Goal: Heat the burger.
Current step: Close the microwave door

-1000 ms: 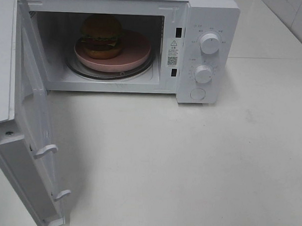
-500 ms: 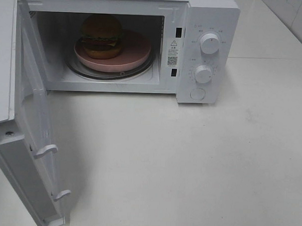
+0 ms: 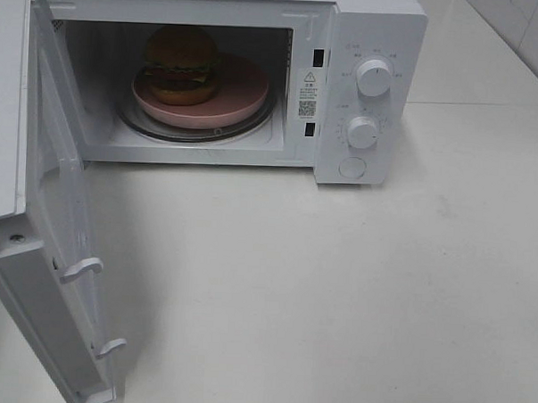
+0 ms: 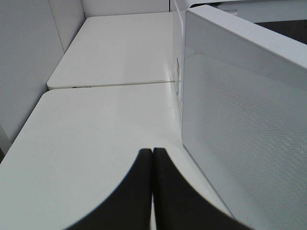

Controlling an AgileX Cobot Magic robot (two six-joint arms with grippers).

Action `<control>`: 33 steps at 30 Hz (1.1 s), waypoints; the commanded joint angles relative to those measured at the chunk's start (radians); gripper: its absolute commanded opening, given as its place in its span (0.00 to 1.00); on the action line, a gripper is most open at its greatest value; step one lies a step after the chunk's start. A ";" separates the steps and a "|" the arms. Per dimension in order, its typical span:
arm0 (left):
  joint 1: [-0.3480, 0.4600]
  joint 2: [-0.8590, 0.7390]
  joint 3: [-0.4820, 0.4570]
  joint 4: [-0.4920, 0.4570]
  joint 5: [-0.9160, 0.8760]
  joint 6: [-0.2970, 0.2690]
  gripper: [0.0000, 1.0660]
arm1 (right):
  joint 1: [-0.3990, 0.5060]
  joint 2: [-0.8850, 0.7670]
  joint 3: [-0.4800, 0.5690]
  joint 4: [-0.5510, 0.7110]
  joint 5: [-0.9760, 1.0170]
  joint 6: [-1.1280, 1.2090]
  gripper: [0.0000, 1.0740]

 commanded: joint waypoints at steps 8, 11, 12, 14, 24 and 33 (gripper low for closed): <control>0.003 0.263 0.040 0.006 -0.393 -0.001 0.00 | -0.007 -0.027 0.007 -0.002 -0.006 -0.002 0.71; 0.003 0.322 0.040 0.006 -0.437 -0.001 0.00 | -0.007 -0.027 0.007 -0.002 -0.006 -0.002 0.71; 0.002 0.385 0.040 0.006 -0.481 -0.001 0.00 | -0.007 -0.027 0.007 -0.002 -0.006 -0.002 0.71; 0.000 0.410 0.039 0.006 -0.500 -0.003 0.00 | -0.007 -0.027 0.007 -0.002 -0.006 -0.002 0.71; -0.001 0.692 0.017 0.144 -0.733 -0.098 0.00 | -0.007 -0.027 0.007 -0.002 -0.006 -0.002 0.71; -0.007 0.811 0.005 0.176 -0.892 -0.134 0.00 | -0.007 -0.027 0.007 -0.002 -0.006 -0.002 0.71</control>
